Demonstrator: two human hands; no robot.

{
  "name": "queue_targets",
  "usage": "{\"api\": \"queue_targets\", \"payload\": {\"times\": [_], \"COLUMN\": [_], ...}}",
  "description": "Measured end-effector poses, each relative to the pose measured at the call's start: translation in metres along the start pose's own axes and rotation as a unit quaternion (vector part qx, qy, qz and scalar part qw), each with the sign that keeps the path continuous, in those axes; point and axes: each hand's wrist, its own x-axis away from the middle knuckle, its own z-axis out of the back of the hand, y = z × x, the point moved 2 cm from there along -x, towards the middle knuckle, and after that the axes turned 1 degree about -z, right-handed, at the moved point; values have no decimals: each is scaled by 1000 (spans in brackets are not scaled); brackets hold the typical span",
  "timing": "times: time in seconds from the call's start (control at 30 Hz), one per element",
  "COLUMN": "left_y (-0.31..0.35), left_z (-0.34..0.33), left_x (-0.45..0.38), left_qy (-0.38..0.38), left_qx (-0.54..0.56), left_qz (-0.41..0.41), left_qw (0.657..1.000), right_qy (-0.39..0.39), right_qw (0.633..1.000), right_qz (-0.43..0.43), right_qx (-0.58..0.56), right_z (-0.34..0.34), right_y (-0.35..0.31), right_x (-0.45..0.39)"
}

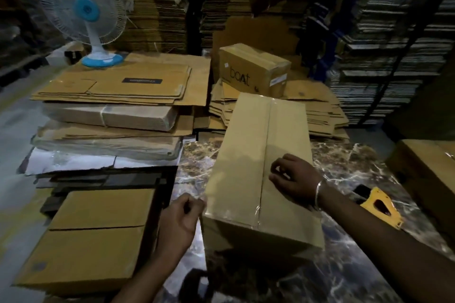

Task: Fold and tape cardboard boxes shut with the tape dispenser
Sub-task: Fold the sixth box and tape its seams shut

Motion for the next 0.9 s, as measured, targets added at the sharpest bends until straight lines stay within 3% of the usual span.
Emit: {"api": "queue_targets", "payload": {"times": [0.17,0.3,0.37,0.5,0.67,0.8,0.9], "left_y": [13,19,21,19,12,22,39], "left_z": [-27,-49,-49,-44,-43,-42,-49], "left_x": [-46,-45,-45,-45,-52,-60,-79], "left_qy": [-97,-143,-134,-175,-218,-227,-197], "left_qx": [-49,-27,-4,48,-48,-33,-18], "left_qz": [49,24,58,48,52,134,147], "left_qw": [993,989,989,982,973,964,969], "right_qy": [3,-21,13,108,136,114,79], "right_qw": [992,985,983,952,926,879,865], "right_qz": [-120,-162,-182,-275,-353,-417,-422], "right_qx": [44,59,10,-82,-11,-199,-260], "right_z": [-24,-49,-48,-42,-31,-16,-1], "right_y": [-43,-55,-49,-38,-23,13,34], "right_x": [37,58,59,60,59,57,49]}}
